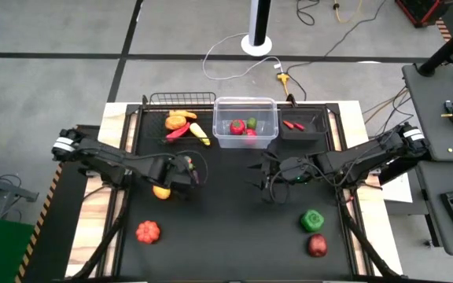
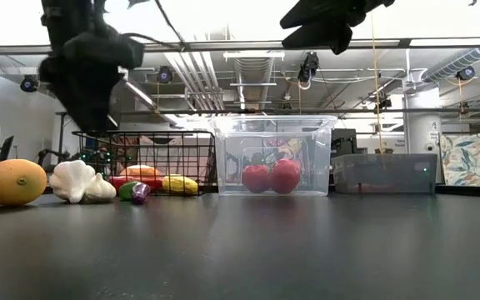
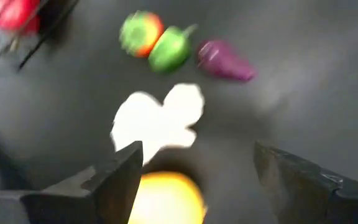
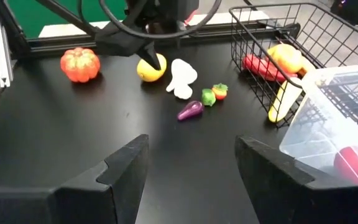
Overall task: Sort produce into baskets
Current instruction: Put the lemon into the transparent bin
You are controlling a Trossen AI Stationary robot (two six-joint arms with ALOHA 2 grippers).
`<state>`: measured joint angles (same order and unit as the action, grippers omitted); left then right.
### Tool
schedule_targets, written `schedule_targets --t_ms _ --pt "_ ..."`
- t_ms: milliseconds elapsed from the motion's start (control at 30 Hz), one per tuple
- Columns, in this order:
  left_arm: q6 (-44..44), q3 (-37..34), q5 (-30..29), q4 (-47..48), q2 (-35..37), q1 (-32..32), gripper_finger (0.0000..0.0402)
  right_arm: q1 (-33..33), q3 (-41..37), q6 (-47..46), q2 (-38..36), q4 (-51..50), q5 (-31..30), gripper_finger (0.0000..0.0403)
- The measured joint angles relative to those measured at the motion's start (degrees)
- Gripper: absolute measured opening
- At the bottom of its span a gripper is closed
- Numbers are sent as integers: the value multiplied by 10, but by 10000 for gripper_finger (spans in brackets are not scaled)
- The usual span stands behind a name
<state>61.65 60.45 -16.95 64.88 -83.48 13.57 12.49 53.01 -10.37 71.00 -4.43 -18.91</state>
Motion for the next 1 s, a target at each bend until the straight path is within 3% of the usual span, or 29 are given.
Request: schedule_targets --t_ms 233,367,567,1000 --pt "84 25 51 106 -43 9 276 0 0 6 0 0 0 228" --pt "35 25 76 111 -52 13 276 0 0 14 0 0 0 228" --pt "3 46 53 171 -49 15 276 0 0 21 0 0 27 228" --pt "-42 73 44 159 -45 56 276 0 0 20 0 9 28 228"
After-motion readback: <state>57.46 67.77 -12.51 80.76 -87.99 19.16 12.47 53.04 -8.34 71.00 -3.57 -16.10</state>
